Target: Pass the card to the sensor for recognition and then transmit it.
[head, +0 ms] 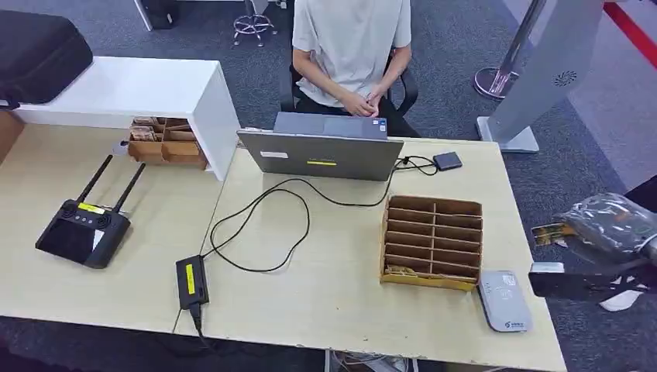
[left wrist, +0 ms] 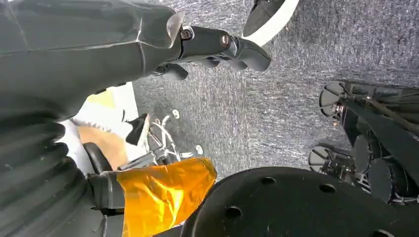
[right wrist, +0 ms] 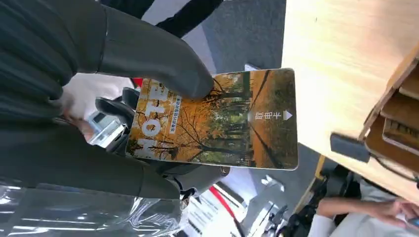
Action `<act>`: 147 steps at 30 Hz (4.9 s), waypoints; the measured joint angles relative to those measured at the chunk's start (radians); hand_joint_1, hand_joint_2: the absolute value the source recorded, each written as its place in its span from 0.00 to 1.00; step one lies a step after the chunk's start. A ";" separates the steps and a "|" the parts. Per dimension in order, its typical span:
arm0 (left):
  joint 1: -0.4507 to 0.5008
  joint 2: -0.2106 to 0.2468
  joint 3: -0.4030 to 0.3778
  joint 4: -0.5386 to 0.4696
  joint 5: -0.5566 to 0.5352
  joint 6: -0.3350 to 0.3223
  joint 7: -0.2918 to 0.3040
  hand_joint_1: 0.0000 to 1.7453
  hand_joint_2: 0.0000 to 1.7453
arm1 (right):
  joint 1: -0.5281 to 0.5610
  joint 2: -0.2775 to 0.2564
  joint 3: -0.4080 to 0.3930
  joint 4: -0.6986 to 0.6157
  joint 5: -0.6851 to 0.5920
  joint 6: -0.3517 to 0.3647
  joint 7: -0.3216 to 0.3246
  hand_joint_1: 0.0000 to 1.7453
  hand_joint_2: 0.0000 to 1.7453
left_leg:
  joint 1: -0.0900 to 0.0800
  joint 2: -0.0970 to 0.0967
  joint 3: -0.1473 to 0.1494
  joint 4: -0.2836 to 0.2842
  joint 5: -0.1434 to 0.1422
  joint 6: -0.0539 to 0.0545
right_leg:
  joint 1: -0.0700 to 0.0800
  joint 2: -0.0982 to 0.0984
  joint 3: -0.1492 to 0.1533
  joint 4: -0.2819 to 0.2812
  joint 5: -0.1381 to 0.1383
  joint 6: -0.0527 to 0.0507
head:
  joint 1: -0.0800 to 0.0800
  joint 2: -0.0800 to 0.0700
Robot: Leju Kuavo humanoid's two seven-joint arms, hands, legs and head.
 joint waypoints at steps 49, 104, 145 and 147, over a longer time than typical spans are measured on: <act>-0.166 -0.133 -0.351 -0.113 -0.431 0.600 0.023 0.00 1.00 | -0.100 1.035 0.054 0.771 0.725 -0.791 0.013 0.99 1.00 | 0.002 0.000 -0.002 0.001 0.006 -0.004 | 0.002 0.002 -0.003 0.001 0.005 -0.002 | 0.002 0.000; -0.163 -0.154 -0.496 -0.124 -0.503 0.602 0.050 0.00 1.00 | -0.240 0.979 -0.144 0.808 0.777 -0.752 0.039 1.00 1.00 | 0.002 0.001 -0.013 0.002 0.010 -0.005 | 0.003 0.003 -0.014 0.002 0.011 -0.003 | -0.001 0.000; -0.178 -0.139 -0.506 -0.126 -0.425 0.602 0.085 0.00 1.00 | -0.259 1.059 -0.116 0.851 0.773 -0.747 0.020 1.00 1.00 | 0.003 0.002 -0.016 0.001 0.014 -0.007 | 0.003 0.004 -0.018 0.003 0.014 -0.003 | -0.003 0.000; -0.176 -0.139 -0.504 -0.126 -0.423 0.602 0.083 0.00 1.00 | -0.261 1.066 -0.113 0.855 0.771 -0.743 0.020 1.00 1.00 | 0.003 0.001 -0.016 0.001 0.015 -0.007 | 0.003 0.003 -0.017 0.003 0.014 -0.003 | -0.003 0.000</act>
